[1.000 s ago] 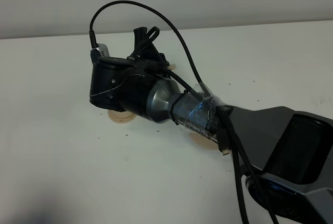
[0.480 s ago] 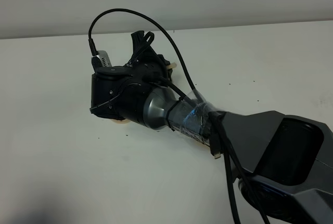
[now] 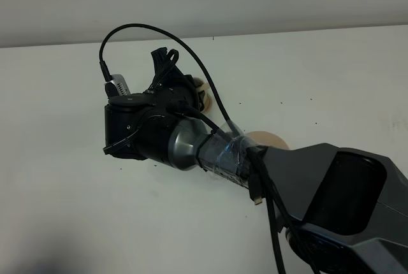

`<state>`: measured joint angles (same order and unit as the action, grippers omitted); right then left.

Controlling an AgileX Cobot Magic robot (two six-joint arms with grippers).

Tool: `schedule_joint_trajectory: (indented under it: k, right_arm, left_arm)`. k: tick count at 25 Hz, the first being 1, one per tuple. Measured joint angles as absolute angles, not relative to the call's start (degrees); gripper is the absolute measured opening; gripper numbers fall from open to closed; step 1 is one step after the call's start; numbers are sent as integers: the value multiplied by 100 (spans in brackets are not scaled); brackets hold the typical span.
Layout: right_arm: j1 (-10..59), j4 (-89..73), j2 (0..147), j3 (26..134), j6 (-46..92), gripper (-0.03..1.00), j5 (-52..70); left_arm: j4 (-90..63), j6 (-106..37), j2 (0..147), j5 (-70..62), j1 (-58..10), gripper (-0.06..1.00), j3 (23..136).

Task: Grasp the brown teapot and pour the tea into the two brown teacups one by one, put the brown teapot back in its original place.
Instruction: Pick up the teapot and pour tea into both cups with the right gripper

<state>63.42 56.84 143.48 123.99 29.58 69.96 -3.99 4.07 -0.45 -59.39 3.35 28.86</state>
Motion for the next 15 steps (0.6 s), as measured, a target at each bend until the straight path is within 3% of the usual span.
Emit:
schedule_joint_trajectory:
  k: [15]
  right_arm:
    - [6466, 6199, 14342, 12078, 2891, 11, 6959]
  left_arm:
    - [-399, 407, -45, -5939, 335, 28, 2886]
